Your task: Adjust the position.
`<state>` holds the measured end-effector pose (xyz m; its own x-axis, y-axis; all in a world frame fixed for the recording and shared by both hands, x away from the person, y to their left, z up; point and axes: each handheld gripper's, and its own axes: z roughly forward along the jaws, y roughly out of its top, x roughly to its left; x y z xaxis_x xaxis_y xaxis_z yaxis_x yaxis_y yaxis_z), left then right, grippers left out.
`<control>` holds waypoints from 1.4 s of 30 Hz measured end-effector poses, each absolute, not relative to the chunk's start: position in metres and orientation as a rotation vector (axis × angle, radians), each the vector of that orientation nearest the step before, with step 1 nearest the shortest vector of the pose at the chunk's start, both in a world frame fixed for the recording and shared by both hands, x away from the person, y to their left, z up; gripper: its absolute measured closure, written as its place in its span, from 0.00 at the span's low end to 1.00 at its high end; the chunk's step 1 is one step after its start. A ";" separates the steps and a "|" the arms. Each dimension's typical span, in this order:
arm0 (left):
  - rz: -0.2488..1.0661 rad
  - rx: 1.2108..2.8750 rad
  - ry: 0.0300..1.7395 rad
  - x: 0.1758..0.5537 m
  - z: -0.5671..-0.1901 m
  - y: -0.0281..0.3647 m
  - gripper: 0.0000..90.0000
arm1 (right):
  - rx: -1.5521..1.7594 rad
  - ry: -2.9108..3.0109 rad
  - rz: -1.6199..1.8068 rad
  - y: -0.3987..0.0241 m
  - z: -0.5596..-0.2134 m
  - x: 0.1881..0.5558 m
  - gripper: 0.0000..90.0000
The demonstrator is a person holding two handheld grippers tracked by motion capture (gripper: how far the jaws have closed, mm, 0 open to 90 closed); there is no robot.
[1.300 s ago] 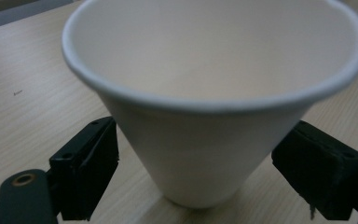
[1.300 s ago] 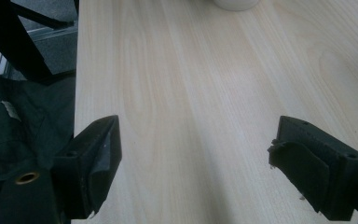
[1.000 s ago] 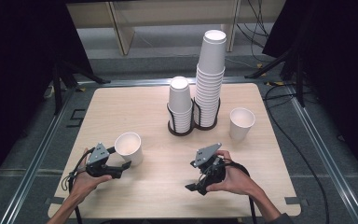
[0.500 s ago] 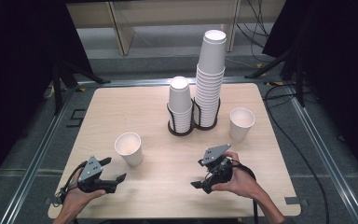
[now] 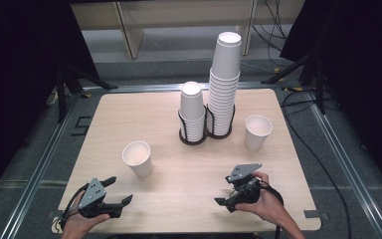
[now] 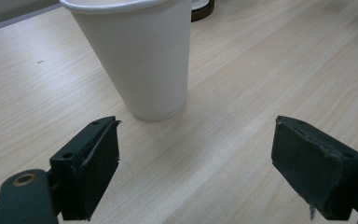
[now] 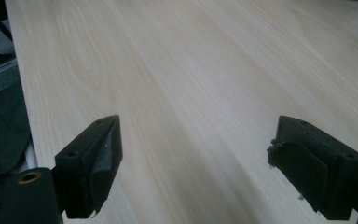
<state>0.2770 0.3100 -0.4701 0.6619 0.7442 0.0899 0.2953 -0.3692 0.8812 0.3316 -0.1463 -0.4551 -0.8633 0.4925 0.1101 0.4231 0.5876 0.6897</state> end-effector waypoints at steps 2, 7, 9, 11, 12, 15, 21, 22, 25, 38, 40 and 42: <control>0.611 1.918 0.817 0.275 -0.472 0.309 0.17 | 0.828 2.690 1.149 -0.152 -0.457 0.328 0.19; 0.599 1.911 0.806 0.269 -0.475 0.307 0.17 | 0.853 2.649 1.164 -0.161 -0.460 0.320 0.19; 0.597 1.931 0.800 0.267 -0.475 0.307 0.17 | 0.867 2.652 1.159 -0.164 -0.460 0.316 0.19; 0.597 1.934 0.802 0.267 -0.474 0.307 0.17 | 0.865 2.640 1.160 -0.166 -0.461 0.314 0.19; 0.604 1.937 0.804 0.267 -0.473 0.307 0.17 | 0.841 2.636 1.156 -0.167 -0.461 0.315 0.19; 0.610 1.934 0.811 0.267 -0.473 0.309 0.17 | 0.874 2.626 1.165 -0.169 -0.463 0.314 0.19; 0.603 1.926 0.825 0.268 -0.474 0.309 0.17 | 0.886 2.607 1.160 -0.173 -0.465 0.317 0.19; 0.606 1.920 0.820 0.268 -0.474 0.309 0.17 | 0.899 2.605 1.159 -0.174 -0.466 0.317 0.19; 0.605 1.925 0.811 0.270 -0.474 0.311 0.16 | 0.923 2.595 1.146 -0.176 -0.468 0.319 0.18; 0.620 1.894 0.839 0.272 -0.475 0.310 0.16 | 1.106 2.479 1.077 -0.194 -0.473 0.335 0.18; 0.618 1.901 0.835 0.272 -0.475 0.311 0.16 | 1.108 2.488 1.067 -0.193 -0.473 0.335 0.18; 0.615 1.905 0.834 0.272 -0.475 0.310 0.16 | 1.098 2.491 1.073 -0.192 -0.473 0.334 0.18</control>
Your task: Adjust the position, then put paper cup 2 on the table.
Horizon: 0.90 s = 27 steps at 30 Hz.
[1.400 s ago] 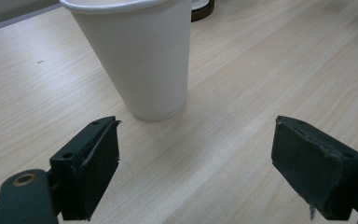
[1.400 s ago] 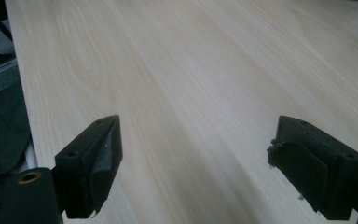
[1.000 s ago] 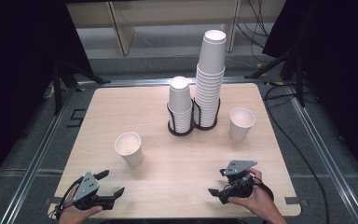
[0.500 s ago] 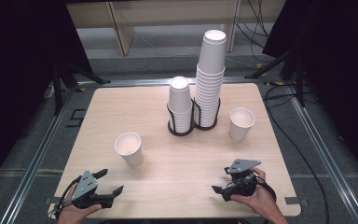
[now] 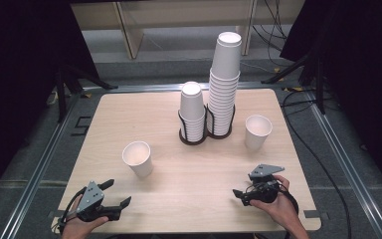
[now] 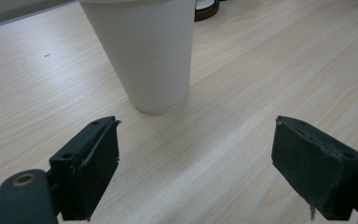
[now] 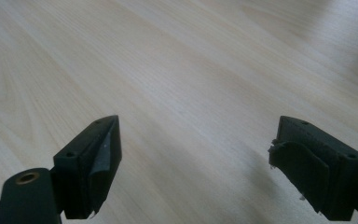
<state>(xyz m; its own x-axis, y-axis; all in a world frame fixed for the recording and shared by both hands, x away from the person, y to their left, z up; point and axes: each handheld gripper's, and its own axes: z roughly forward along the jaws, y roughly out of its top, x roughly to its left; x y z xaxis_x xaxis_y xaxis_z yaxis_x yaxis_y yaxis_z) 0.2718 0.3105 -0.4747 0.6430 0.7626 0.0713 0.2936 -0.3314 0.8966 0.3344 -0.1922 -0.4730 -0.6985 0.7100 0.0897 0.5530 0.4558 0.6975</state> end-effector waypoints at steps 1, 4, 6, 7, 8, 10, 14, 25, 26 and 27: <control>0.617 1.904 0.837 0.272 -0.475 0.310 0.16 | 1.079 2.490 1.071 -0.192 -0.473 0.335 0.18; 0.628 1.905 0.865 0.271 -0.474 0.312 0.16 | 1.086 2.491 1.077 -0.192 -0.473 0.335 0.18; 0.632 1.900 0.879 0.271 -0.474 0.312 0.16 | 1.103 2.494 1.074 -0.192 -0.472 0.334 0.18; 0.632 1.900 0.886 0.271 -0.474 0.313 0.16 | 1.090 2.493 1.075 -0.193 -0.473 0.334 0.18; 0.631 1.903 0.889 0.271 -0.474 0.313 0.16 | 1.097 2.492 1.072 -0.193 -0.473 0.334 0.18; 0.636 1.895 0.880 0.271 -0.474 0.312 0.16 | 1.121 2.488 1.057 -0.195 -0.474 0.335 0.18; 0.624 1.909 0.874 0.270 -0.475 0.312 0.16 | 1.157 2.468 1.061 -0.199 -0.475 0.337 0.18; 0.636 1.899 0.884 0.270 -0.475 0.314 0.16 | 1.168 2.456 1.057 -0.200 -0.473 0.339 0.18; 0.635 1.900 0.884 0.270 -0.475 0.314 0.16 | 1.190 2.459 1.053 -0.200 -0.473 0.338 0.18; 0.630 1.905 0.882 0.270 -0.475 0.314 0.16 | 1.193 2.472 1.049 -0.201 -0.474 0.339 0.19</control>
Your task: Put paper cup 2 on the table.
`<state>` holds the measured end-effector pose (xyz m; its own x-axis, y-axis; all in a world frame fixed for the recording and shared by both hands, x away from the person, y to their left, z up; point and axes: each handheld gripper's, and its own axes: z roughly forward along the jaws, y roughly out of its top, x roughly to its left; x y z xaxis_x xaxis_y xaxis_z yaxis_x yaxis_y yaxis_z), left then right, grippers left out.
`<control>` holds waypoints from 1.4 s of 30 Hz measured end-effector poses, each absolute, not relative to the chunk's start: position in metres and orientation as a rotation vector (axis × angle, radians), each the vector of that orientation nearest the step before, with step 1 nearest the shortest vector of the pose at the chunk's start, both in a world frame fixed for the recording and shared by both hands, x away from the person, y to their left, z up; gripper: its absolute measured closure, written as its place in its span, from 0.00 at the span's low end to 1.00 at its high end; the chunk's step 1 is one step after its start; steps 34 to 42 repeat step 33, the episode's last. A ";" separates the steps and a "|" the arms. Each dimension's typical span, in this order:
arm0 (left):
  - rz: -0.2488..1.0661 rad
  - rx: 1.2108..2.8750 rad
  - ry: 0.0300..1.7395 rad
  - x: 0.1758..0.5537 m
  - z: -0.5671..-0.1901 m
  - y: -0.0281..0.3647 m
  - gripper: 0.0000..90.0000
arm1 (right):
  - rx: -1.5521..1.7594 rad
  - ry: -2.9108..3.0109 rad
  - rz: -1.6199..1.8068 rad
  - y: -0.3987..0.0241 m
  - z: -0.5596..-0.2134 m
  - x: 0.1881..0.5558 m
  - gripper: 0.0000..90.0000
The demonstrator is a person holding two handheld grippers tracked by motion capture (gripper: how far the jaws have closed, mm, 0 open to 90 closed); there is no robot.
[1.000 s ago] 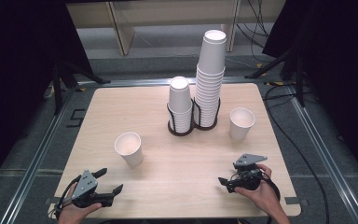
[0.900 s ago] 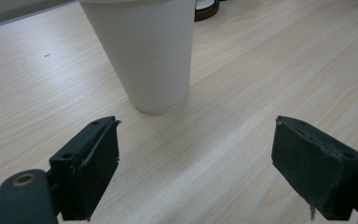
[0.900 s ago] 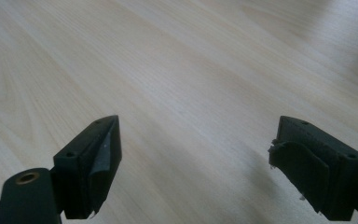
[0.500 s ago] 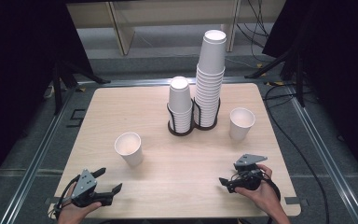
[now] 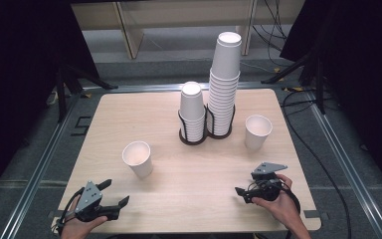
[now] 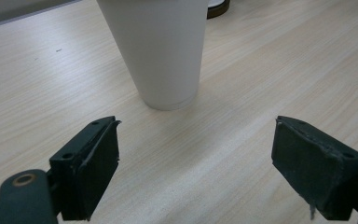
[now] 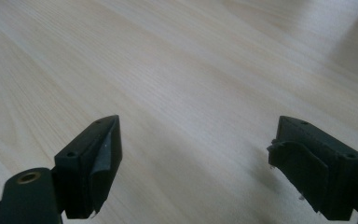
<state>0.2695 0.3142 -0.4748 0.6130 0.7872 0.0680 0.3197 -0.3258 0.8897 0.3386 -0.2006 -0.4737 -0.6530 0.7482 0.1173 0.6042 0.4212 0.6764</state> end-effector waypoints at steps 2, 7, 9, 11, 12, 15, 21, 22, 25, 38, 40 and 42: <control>0.617 1.917 0.888 0.268 -0.476 0.314 0.16 | 1.234 2.468 1.051 -0.202 -0.474 0.337 0.19; 0.608 1.947 0.875 0.267 -0.477 0.314 0.16 | 1.211 2.492 1.041 -0.202 -0.475 0.323 0.19; 0.606 1.942 0.865 0.268 -0.477 0.313 0.16 | 1.187 2.504 1.034 -0.202 -0.476 0.319 0.19; 0.599 1.940 0.866 0.267 -0.477 0.312 0.16 | 1.194 2.499 1.027 -0.202 -0.476 0.316 0.19; 0.603 1.959 0.836 0.269 -0.476 0.313 0.16 | 1.213 2.498 1.027 -0.202 -0.475 0.315 0.19; 0.599 1.948 0.843 0.269 -0.477 0.313 0.16 | 1.203 2.491 1.035 -0.203 -0.476 0.315 0.19; 0.624 1.966 0.860 0.268 -0.476 0.315 0.16 | 1.220 2.479 1.038 -0.205 -0.476 0.310 0.19; 0.613 1.943 0.868 0.268 -0.477 0.314 0.16 | 1.224 2.478 1.042 -0.205 -0.476 0.309 0.19; 0.607 1.947 0.875 0.267 -0.477 0.313 0.16 | 1.190 2.475 1.050 -0.206 -0.477 0.309 0.19; 0.609 1.942 0.887 0.267 -0.477 0.314 0.16 | 1.186 2.482 1.045 -0.205 -0.478 0.310 0.18; 0.609 1.942 0.887 0.267 -0.477 0.314 0.16 | 1.186 2.482 1.045 -0.205 -0.478 0.310 0.18; 0.609 1.942 0.887 0.267 -0.477 0.314 0.16 | 1.186 2.482 1.045 -0.205 -0.478 0.310 0.18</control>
